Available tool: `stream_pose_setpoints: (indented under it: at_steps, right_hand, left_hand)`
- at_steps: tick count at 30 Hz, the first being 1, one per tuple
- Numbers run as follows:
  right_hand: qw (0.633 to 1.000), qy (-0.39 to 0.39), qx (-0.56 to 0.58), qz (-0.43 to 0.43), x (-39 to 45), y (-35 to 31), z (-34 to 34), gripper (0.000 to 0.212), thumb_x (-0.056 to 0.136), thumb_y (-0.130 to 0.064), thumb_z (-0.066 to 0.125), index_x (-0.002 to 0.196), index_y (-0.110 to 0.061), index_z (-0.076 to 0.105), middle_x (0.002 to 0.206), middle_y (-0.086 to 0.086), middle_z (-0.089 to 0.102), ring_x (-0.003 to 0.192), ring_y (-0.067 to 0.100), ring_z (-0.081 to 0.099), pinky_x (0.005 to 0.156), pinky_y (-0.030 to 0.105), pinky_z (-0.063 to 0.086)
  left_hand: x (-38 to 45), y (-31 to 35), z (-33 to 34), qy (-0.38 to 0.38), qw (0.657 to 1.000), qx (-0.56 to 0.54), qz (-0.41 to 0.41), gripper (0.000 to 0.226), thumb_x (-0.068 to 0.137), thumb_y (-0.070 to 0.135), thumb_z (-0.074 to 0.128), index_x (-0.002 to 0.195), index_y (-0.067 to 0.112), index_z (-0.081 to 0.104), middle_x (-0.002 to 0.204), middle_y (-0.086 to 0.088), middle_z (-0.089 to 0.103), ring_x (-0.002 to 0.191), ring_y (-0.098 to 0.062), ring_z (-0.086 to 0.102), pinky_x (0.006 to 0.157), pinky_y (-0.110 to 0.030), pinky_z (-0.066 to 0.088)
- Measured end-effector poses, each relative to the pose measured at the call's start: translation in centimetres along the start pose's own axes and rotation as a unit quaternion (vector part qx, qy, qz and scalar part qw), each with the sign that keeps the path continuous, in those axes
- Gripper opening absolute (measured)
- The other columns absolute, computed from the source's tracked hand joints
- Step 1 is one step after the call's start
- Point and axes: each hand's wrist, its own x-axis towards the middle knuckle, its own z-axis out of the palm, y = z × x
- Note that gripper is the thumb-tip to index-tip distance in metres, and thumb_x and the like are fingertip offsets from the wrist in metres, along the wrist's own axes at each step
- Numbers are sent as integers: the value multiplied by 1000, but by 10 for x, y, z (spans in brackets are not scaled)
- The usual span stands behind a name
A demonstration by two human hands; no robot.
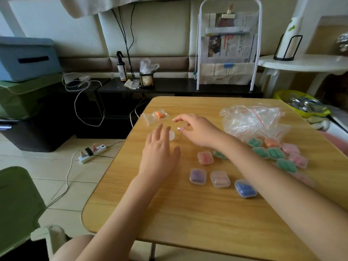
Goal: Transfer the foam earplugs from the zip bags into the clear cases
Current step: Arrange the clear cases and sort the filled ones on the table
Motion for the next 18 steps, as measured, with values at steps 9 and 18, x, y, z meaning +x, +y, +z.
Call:
stream_pose_setpoints:
  at_steps: [9, 18]
  right_hand:
    - [984, -87, -149, 34, 123, 5, 49, 54, 99, -15, 39, 148, -35, 29, 159, -7, 17, 143, 25, 25, 110, 43, 33]
    - [994, 19, -105, 8, 106, 18, 43, 21, 92, -8, 57, 98, -19, 73, 104, 1, 69, 95, 20, 62, 83, 31, 50]
  left_hand:
    - [32, -29, 11, -102, 987, 127, 18, 62, 98, 51, 31, 152, 27, 10, 160, 7, 4, 147, -23, -4, 118, -46, 3]
    - [25, -13, 4, -81, 996, 0, 30, 24, 98, 26, 40, 112, 13, 55, 107, -4, 62, 97, -27, 57, 83, -38, 45]
